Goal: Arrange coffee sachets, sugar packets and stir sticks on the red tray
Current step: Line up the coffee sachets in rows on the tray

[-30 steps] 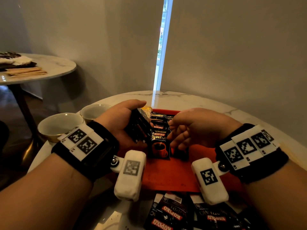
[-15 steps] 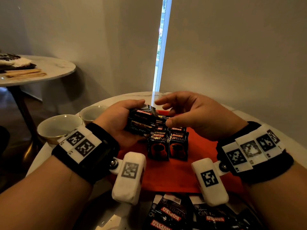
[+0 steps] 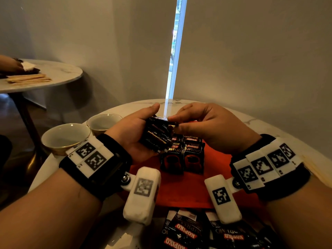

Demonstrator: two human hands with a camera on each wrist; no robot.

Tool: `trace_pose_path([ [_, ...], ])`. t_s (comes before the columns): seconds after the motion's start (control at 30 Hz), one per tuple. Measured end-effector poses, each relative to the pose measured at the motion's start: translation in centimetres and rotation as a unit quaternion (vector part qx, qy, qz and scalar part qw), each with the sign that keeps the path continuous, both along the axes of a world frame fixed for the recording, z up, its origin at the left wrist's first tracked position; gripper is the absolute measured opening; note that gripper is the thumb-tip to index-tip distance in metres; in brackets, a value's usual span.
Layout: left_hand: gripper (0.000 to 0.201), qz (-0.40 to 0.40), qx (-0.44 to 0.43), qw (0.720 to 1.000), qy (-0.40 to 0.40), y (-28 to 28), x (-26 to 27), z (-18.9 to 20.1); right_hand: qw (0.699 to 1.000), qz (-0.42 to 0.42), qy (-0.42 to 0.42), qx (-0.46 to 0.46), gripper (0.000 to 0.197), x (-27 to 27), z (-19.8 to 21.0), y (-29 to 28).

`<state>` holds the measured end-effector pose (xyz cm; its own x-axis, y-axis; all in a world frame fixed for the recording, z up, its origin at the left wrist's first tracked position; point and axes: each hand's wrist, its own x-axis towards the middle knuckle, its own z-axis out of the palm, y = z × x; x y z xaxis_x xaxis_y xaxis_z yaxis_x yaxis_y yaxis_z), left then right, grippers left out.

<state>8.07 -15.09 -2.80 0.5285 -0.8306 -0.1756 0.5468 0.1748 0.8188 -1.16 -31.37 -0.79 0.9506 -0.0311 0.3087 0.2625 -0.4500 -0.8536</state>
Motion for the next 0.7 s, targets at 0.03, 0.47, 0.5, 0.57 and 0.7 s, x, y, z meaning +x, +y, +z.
trace_pose_path([
  [0.03, 0.063, -0.002, 0.005, 1.000, 0.007, 0.1, -0.1, 0.1, 1.000, -0.003, -0.003, 0.008, 0.021, 0.0, 0.0, 0.1],
  [0.47, 0.029, 0.042, -0.041, 0.998, -0.030, 0.7, 0.7, 0.5, 0.952, -0.235, -0.040, 0.193, 0.012, 0.9, 0.0, -1.1],
  [0.5, 0.030, 0.049, -0.055, 0.997, -0.039, 0.7, 0.8, 0.5, 0.949, -0.239, -0.032, 0.201, 0.013, 0.9, 0.0, -1.1],
  [0.57, 0.033, 0.054, -0.088, 0.994, -0.048, 0.6, 0.7, 0.5, 0.948, -0.236, -0.014, 0.214, 0.015, 1.0, 0.0, -0.9],
  [0.7, 0.039, -0.030, -0.155, 0.986, -0.061, 0.4, 0.2, 0.3, 0.953, -0.190, 0.015, 0.236, 0.012, 0.8, 0.1, 0.0],
])
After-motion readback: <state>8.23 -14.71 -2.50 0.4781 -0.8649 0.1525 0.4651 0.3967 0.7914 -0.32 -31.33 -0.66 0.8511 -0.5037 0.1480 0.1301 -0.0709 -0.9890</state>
